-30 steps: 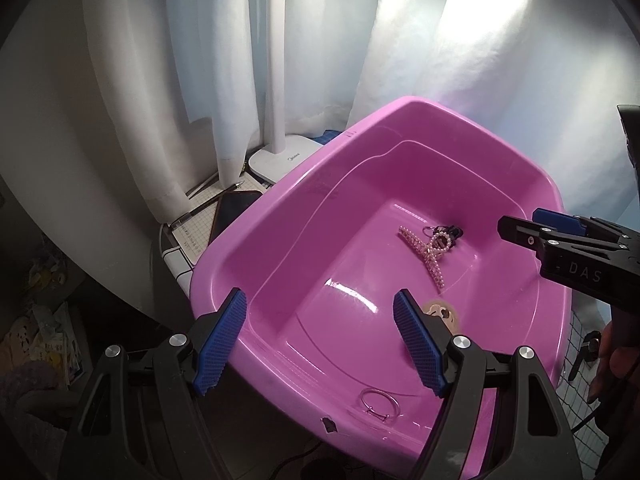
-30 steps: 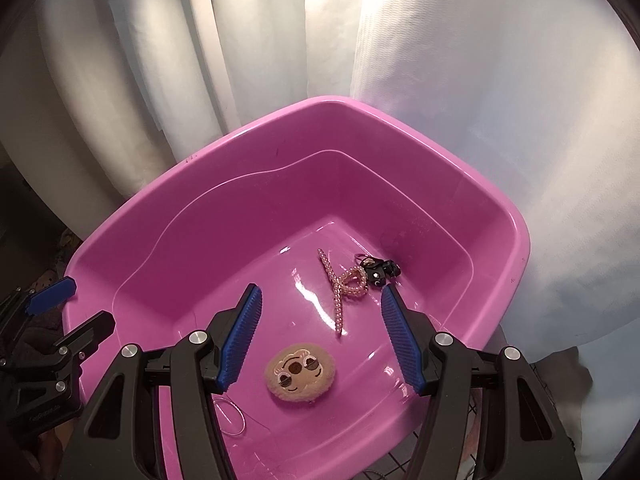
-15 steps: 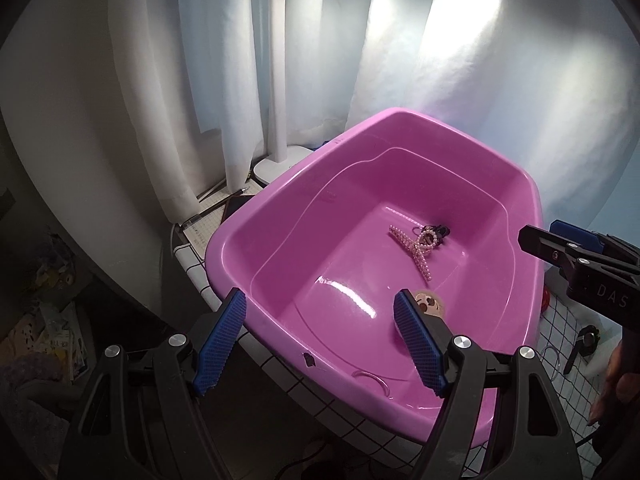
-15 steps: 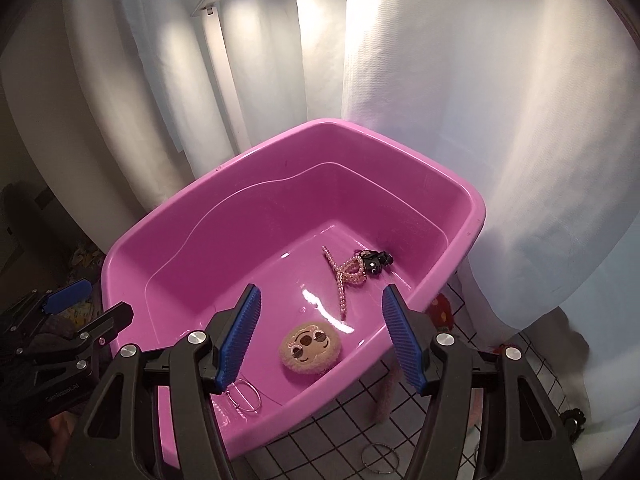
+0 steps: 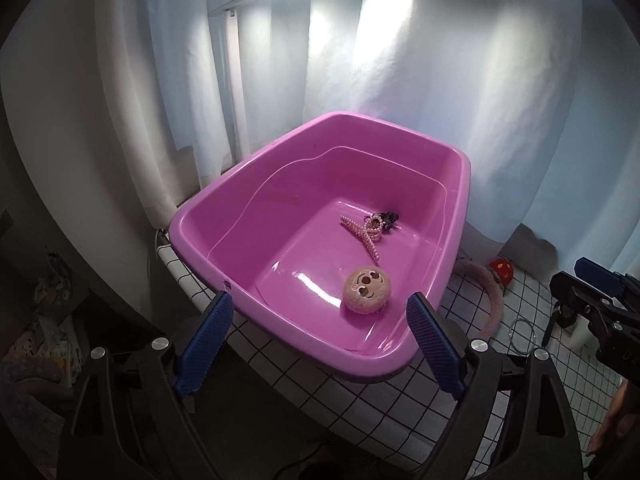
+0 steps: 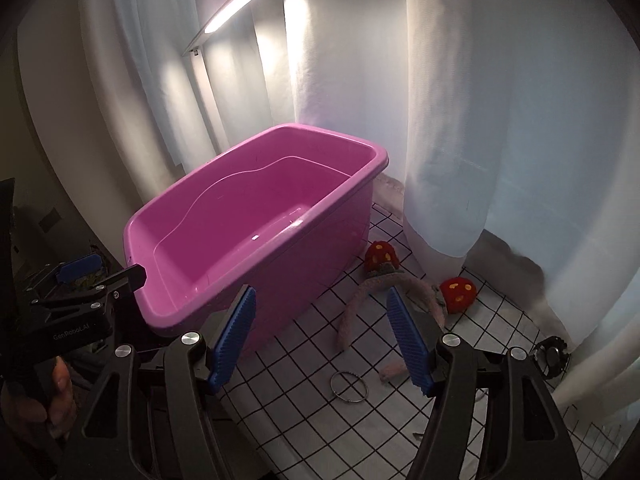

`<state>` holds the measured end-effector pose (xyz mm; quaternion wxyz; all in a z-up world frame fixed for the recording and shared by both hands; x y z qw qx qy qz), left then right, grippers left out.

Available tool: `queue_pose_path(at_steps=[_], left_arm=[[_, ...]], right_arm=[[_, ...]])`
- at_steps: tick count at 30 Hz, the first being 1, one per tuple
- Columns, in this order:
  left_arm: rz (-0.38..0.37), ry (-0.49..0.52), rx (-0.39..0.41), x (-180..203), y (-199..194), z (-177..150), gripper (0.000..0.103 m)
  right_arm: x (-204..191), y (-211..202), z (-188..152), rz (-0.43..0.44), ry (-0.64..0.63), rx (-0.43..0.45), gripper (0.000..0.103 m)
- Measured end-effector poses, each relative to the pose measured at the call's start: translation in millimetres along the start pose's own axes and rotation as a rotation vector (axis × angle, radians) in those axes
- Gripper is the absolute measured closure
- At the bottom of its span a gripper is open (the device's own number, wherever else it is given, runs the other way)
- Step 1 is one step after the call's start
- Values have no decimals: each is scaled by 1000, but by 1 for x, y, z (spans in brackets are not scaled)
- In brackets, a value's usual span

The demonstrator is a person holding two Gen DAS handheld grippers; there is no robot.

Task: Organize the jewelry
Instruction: 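Move both open tools back from the tub to the table, then move left tool to the beaded silver bangle while right tool approaches the black hair tie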

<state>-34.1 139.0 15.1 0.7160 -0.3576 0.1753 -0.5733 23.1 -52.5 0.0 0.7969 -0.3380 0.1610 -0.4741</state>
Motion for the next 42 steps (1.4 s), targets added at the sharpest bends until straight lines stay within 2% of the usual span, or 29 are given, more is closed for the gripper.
queue_pose_path(at_steps=[4,11,14,19,28,38,42], left_arm=[[-38,4,11,24,-10,-18,13],[-90,21,16,71,-20,-50,12],[-103,34,-1,92,-18,-68,12],[-98,55,-42,116,-12,-102,12],[-74,63,-97,126,8,-140,12],[-104,109,-141,120,54,-140,12],[-122,129,-155,116,75,-141,12]], right_arm=[[44,-23,-38,-62,34,-24,38],[115,-60,-124,-163,125,-84,37],[141,-71,-159,-186,161,-112,37],[168,-79,-191,-184,193,-122,37],[167,-56,-219,-126,154,-128,37],[146,-28,-223,-112,224,-143,37],[123,-18,-229,-113,223,-155,37]])
Point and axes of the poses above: each gripper's, at about its wrist camera, not at the fingertips, and y roughly the way its jaws point, x to its right, z to its top, the point moved 2 cm from there along y, roughly the way its jaws point, and after that the axes turned 11 degrees about -z, right-handed, at the moved point
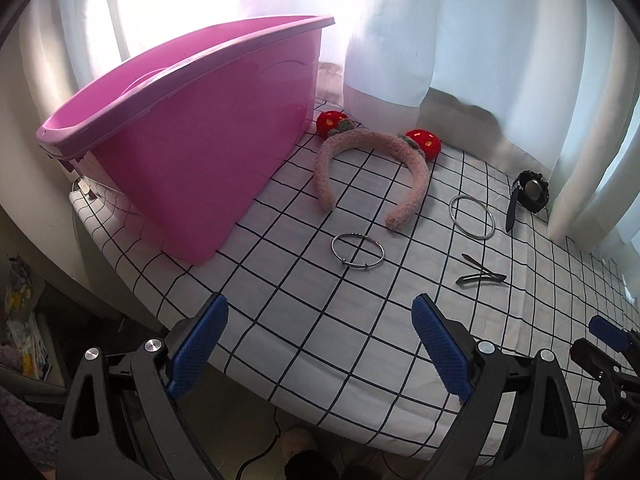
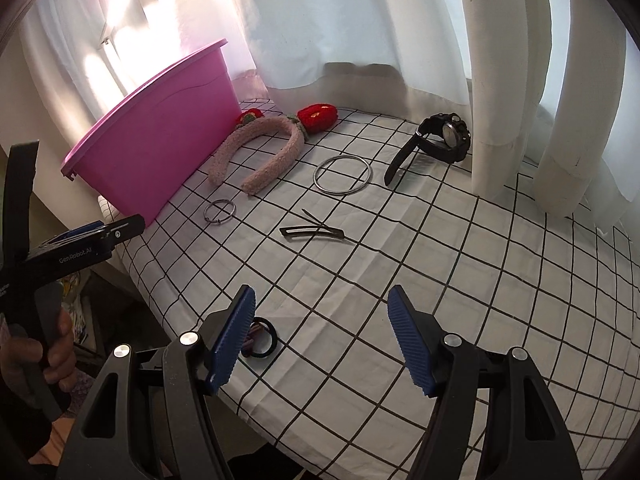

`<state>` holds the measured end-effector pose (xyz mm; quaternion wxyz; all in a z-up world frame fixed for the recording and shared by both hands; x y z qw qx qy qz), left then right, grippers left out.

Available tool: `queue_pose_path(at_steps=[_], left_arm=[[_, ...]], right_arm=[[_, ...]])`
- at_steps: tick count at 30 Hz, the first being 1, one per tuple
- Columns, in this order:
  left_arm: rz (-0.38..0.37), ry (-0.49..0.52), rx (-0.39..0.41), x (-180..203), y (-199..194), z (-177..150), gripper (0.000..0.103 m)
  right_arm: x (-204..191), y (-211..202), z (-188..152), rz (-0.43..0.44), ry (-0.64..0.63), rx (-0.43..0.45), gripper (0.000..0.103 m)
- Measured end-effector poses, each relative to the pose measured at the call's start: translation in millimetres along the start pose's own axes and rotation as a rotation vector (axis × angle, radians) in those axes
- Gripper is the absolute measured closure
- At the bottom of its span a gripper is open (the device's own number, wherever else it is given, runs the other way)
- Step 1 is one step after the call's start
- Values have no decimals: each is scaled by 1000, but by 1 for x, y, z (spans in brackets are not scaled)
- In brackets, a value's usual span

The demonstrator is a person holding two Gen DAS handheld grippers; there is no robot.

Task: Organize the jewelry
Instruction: 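Move left tool to the beaded silver bangle while right tool approaches the black hair tie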

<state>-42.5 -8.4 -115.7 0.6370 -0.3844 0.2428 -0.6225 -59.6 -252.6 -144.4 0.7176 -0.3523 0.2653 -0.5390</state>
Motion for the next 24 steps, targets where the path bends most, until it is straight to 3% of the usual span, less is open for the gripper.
queue_pose_path(at_steps=[9,15,24], left_arm=[[-67,72,-27,-4,48,14,12],[-123,120,-39,2,83,18,12],[-148,175,-51,9,115,10,12]], right_arm=[[-48,27,-36,-46,15,-25,37],[-58,35,-50,-109,58,15,37],[-76,48,-55,-177,14,62,37]])
Point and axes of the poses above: each gripper's, at about its wrist camera, not at the fingertips, and y roughly the way its jaws point, x to its right, z to its top, the point moved 2 cm from there along y, roughly the way its jaws point, and after that the axes turned 11 degrees about -z, right-handed, at the moved point
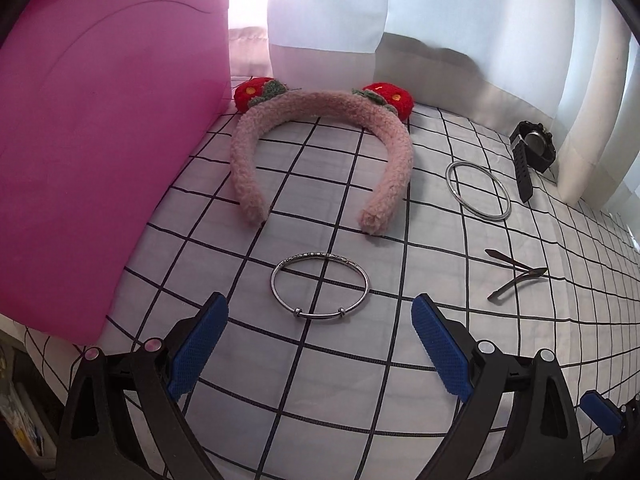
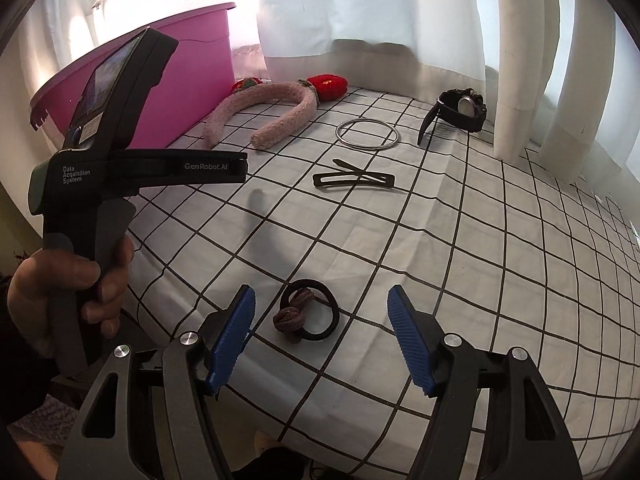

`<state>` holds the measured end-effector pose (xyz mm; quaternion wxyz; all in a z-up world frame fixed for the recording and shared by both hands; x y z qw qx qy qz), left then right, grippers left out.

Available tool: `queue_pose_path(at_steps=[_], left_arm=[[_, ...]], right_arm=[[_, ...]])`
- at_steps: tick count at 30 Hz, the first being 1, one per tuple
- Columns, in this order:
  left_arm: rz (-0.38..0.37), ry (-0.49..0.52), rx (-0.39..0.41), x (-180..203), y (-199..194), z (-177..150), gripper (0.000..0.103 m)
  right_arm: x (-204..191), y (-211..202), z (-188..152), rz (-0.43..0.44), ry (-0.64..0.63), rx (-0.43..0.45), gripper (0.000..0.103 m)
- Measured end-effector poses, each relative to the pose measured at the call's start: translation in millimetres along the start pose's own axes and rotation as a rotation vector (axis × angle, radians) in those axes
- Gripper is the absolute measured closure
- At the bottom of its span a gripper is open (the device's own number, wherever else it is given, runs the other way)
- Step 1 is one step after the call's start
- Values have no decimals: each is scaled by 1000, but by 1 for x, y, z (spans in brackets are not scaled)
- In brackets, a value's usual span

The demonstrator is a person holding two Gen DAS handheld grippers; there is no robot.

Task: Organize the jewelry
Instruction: 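Move left tool to the beaded silver bangle while right tool approaches the black hair tie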

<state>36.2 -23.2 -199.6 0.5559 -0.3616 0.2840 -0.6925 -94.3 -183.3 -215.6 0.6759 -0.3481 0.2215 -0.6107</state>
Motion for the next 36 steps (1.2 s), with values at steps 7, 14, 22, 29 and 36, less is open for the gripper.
queue_pose_path(at_steps=[7,14,22,29,36], left_arm=[[-2,2,-11,-3,12,2,12],[18,18,10,-3,15,3,11],[31,13,26,-3,16,4,12],[18,32,39,2,14,5,27],[6,32,62,1,10,4,48]], right_arm=[[-4,9,-6,-23,12,-5,37],[-9,19,-9,-53,-16,-4,37],[-12,18,-12,-66,-33,35,37],[-16,20,-10,-53,-51,45,42],[-24,17,-10,-23,-83,60,69]])
Point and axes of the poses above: each gripper's, at about its wrist camera, not at the fingertips, and y roughly the way its jaws point, x to its right, z to its top, the point moved 2 cm from there along y, roughly the way its jaws point, and after that the axes turned 11 degrees about -z, right-handed, at the moved point
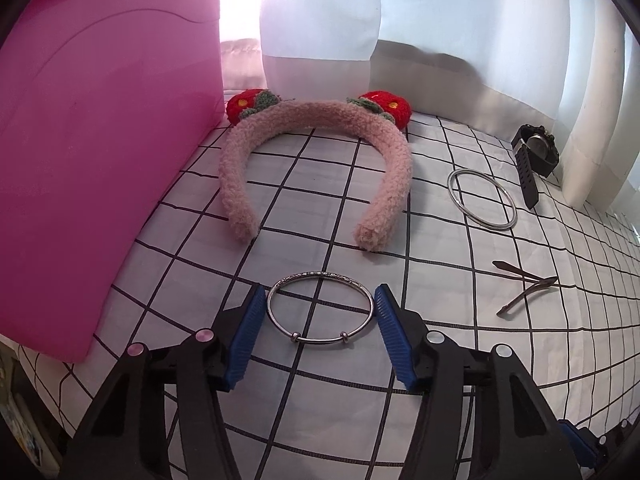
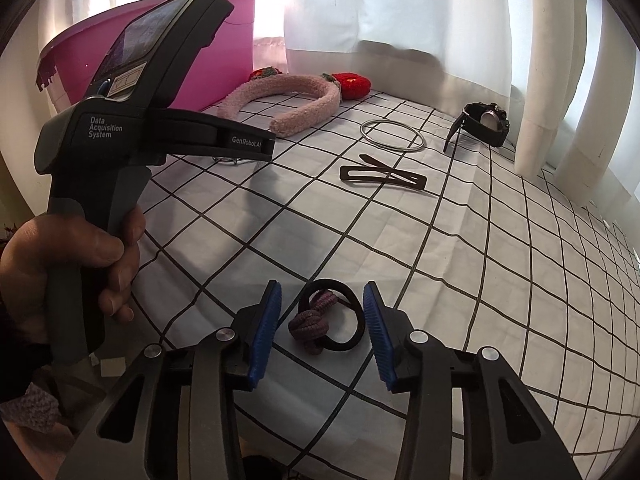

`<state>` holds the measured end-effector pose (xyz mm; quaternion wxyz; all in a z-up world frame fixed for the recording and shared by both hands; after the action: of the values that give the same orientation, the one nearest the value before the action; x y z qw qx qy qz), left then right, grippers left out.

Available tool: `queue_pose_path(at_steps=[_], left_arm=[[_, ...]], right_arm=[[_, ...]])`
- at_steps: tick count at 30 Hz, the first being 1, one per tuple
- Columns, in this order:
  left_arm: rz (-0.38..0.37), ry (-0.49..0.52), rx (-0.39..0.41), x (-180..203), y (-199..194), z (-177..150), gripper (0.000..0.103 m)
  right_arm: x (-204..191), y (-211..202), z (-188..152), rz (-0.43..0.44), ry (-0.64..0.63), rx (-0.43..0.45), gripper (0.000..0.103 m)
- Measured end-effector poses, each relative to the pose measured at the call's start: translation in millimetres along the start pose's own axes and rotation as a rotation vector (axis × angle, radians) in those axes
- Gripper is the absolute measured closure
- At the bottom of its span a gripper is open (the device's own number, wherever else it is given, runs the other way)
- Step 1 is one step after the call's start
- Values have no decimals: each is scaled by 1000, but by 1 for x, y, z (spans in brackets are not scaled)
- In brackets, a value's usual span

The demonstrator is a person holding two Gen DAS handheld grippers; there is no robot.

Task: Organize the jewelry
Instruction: 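Move left tool to the beaded silver bangle while right tool approaches the black hair tie, then close left tool on the silver bangle while right tool grips the black hair tie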

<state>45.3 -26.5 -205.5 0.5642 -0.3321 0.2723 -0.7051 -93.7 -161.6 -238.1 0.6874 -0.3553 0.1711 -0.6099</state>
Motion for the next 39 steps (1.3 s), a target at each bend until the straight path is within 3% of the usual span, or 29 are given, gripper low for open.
queue_pose_path(at_steps=[2,6,23,39], left_arm=[[2,0,1,0,-1,-1,48],[-1,-6,3,-2,-3,-2,49],[0,-31,7,1,-30,1,49],[57,-89,100,30,-111,36,49]], right_arm=[[1,0,1,-1,1,-1,81],[5,0,2,15,10,-5,86],[30,-13,15,0,19,22,86],[90,-69,85,61,-27,153,86]])
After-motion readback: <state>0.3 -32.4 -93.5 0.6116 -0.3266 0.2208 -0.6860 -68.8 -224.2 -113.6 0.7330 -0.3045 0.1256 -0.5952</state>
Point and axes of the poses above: each gripper's, at about its wrist camera, not at the fingertips, and y roughly the way its jaws point, x to its right, z to its top, the point moved 2 cm from there along y, roughly the way its jaws point, and after that the axes turned 11 degrees about -z, right-handed, at the moved point
